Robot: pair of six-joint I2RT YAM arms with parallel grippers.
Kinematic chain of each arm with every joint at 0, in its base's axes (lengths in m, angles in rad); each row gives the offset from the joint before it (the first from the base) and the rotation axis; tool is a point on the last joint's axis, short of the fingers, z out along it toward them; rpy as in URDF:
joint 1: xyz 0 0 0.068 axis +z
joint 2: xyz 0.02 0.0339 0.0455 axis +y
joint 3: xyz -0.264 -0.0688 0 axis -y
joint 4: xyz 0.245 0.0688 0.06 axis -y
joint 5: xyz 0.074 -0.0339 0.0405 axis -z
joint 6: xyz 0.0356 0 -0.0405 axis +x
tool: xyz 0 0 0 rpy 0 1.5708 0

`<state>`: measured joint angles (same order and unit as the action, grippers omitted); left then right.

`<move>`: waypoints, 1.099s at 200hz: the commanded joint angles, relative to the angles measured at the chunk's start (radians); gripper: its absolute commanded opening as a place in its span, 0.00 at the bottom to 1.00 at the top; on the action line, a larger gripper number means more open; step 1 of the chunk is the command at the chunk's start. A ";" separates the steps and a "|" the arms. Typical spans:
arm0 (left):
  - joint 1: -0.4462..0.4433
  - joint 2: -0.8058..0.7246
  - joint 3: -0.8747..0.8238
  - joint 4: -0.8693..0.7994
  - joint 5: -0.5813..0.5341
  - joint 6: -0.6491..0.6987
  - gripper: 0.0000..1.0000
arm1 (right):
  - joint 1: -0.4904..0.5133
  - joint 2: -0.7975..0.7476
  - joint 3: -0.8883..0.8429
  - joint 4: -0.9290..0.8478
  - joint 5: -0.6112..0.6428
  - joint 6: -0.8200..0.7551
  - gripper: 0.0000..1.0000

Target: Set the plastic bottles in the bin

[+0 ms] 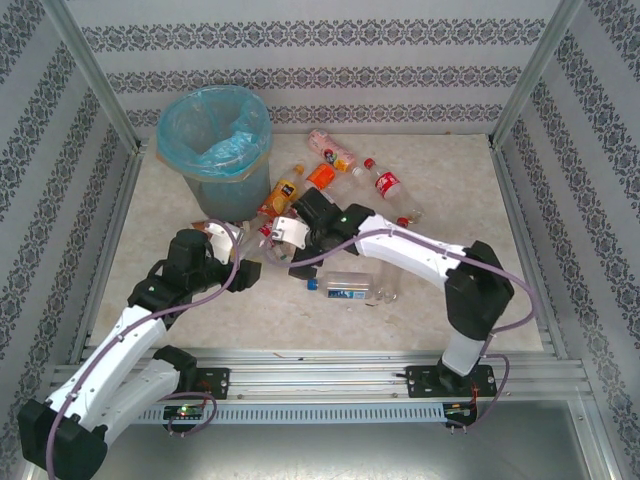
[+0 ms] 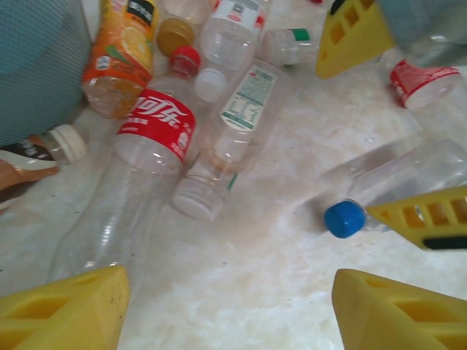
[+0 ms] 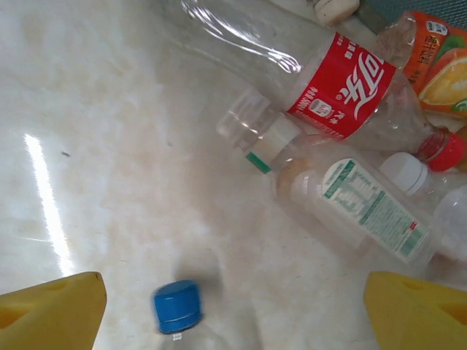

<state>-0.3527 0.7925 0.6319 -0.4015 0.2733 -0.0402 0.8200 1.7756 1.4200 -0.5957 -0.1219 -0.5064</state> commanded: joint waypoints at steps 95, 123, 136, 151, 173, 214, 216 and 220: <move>-0.006 -0.042 -0.013 -0.026 -0.130 0.066 0.79 | -0.099 0.297 0.310 -0.152 -0.063 -0.333 0.96; -0.006 -0.039 -0.015 -0.030 -0.131 0.066 0.80 | -0.100 0.347 0.334 -0.157 -0.073 -0.331 0.96; -0.005 -0.038 -0.016 -0.028 -0.133 0.068 0.80 | -0.099 0.366 0.340 -0.162 -0.074 -0.313 0.96; -0.006 -0.035 -0.015 -0.028 -0.133 0.071 0.80 | -0.096 0.377 0.339 -0.165 -0.082 -0.298 0.96; -0.006 -0.032 -0.015 -0.029 -0.134 0.071 0.80 | -0.096 0.377 0.314 -0.169 -0.090 -0.292 0.93; -0.006 -0.029 -0.015 -0.028 -0.128 0.071 0.80 | -0.105 0.371 0.272 -0.188 -0.079 -0.269 0.81; -0.005 -0.027 -0.015 -0.028 -0.128 0.071 0.80 | -0.105 0.370 0.271 -0.189 -0.079 -0.269 0.81; -0.005 -0.027 -0.015 -0.028 -0.127 0.071 0.80 | -0.106 0.369 0.265 -0.188 -0.077 -0.266 0.80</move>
<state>-0.3527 0.7643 0.6300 -0.4118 0.1516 0.0124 0.7235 2.1407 1.7298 -0.7200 -0.1741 -0.7971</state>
